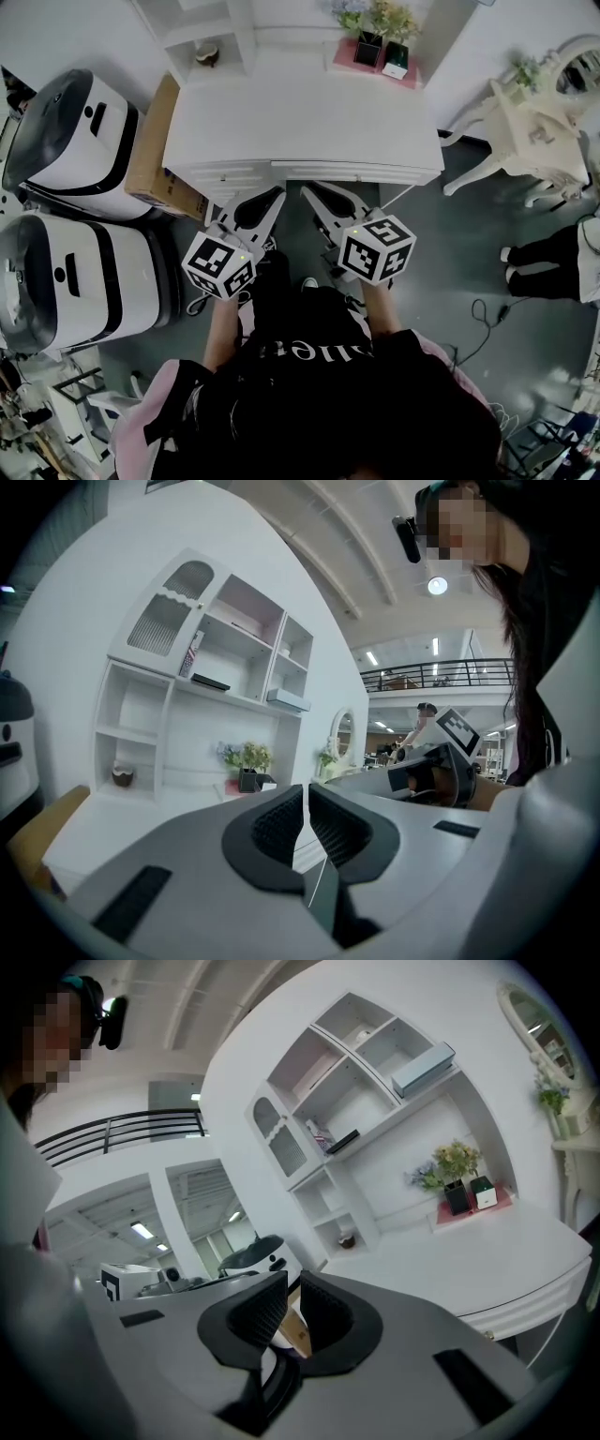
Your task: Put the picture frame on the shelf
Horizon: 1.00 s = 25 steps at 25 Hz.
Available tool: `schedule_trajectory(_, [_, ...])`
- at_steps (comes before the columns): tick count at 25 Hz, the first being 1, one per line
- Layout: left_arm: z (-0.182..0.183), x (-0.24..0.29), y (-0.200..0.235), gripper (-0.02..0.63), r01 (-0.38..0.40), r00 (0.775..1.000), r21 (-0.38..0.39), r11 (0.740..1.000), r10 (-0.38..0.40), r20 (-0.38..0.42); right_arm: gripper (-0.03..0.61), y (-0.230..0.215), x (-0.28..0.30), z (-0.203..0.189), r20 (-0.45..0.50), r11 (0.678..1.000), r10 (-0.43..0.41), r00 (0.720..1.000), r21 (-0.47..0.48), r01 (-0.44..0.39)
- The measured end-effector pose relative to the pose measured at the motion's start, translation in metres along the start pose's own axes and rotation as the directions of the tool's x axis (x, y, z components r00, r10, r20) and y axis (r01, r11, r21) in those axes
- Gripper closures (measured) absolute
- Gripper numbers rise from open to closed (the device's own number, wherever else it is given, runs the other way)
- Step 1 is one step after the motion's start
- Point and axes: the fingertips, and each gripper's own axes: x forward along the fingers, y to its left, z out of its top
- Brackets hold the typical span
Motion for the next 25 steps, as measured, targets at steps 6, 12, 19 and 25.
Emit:
schedule_trajectory(6, [-0.003, -0.027, -0.01, 0.583, -0.033, 0.999, 0.015, 0.999, 0.034, -0.014, 0.509, 0.022, 0.0, -0.016, -0.015, 0.999, 0.044, 0.999, -0.003, -0.044])
schedule_trajectory(12, [0.002, -0.04, -0.009, 0.583, -0.027, 1.0, 0.022, 0.999, 0.027, -0.006, 0.511, 0.041, 0.011, -0.016, -0.021, 0.998, 0.059, 0.998, -0.036, -0.06])
schedule_trajectory(19, [0.008, -0.067, 0.004, 0.583, -0.023, 1.0, 0.017, 1.0, 0.022, 0.006, 0.512, 0.062, 0.025, -0.02, -0.016, 0.998, 0.034, 0.999, -0.055, -0.035])
schedule_trajectory(25, [0.009, -0.09, 0.022, 0.583, -0.006, 1.0, 0.012, 1.0, 0.006, 0.008, 0.514, 0.083, 0.043, -0.03, -0.024, 0.997, 0.007, 1.0, -0.074, -0.009])
